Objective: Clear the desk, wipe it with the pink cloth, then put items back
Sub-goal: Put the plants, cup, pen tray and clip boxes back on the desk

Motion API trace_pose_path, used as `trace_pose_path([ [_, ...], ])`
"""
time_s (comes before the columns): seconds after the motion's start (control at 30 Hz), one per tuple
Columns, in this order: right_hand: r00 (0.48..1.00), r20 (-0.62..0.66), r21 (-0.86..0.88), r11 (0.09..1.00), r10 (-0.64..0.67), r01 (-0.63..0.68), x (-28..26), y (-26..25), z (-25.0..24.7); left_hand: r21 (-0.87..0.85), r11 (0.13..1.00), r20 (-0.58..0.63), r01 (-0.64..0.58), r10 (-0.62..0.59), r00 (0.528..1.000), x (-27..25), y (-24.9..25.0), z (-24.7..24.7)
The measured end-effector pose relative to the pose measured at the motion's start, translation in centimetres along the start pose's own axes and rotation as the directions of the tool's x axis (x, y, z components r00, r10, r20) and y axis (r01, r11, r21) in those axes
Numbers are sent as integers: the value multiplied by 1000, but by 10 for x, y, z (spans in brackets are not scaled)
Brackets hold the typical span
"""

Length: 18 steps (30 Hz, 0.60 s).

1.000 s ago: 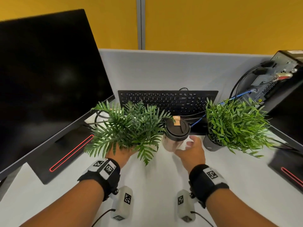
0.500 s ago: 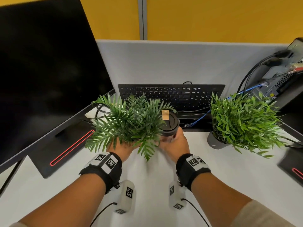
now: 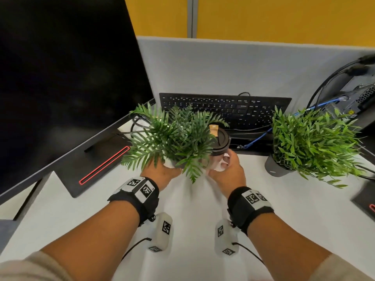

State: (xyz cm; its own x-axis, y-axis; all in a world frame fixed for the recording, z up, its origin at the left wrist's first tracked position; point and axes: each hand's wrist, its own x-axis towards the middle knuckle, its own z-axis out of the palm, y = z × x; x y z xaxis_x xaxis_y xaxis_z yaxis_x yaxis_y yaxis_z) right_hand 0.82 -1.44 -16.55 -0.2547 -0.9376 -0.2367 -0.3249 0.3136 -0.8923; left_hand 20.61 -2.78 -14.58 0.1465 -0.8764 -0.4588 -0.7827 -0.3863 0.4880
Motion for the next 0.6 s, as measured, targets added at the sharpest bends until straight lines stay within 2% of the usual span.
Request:
trace_pose_path([
  [0.07, 994, -79, -39, 997, 69, -73, -17, 5, -3, -35, 999, 10, 25, -24, 1000, -14, -11, -6],
  [0.13, 987, -141, -75, 993, 80, -92, -42, 5, 0, -195, 980, 29, 46, -41, 999, -39, -24, -22],
  [0.2, 986, -145, -96, 991, 80, -94, -69, 1, 5, -256, 966, 21, 21, -16, 1000, -61, -41, -39],
  [0.3, 997, 4, -168, 983, 72, -71, -122, -9, 29, -255, 967, -14, 2, -6, 1000, -100, -84, -71],
  [0.4, 974, 225, -223, 974, 9, 42, -169, -16, 57, -43, 998, -108, -48, 43, 993, -133, -135, -94],
  [0.5, 889, 450, -263, 940, -81, 219, -201, -22, 90, 44, 999, -129, -8, 14, 991, -164, -184, -102],
  [0.6, 756, 626, -321, 821, -190, 473, -220, -29, 127, 169, 985, -59, -33, 43, 997, -190, -228, -90],
])
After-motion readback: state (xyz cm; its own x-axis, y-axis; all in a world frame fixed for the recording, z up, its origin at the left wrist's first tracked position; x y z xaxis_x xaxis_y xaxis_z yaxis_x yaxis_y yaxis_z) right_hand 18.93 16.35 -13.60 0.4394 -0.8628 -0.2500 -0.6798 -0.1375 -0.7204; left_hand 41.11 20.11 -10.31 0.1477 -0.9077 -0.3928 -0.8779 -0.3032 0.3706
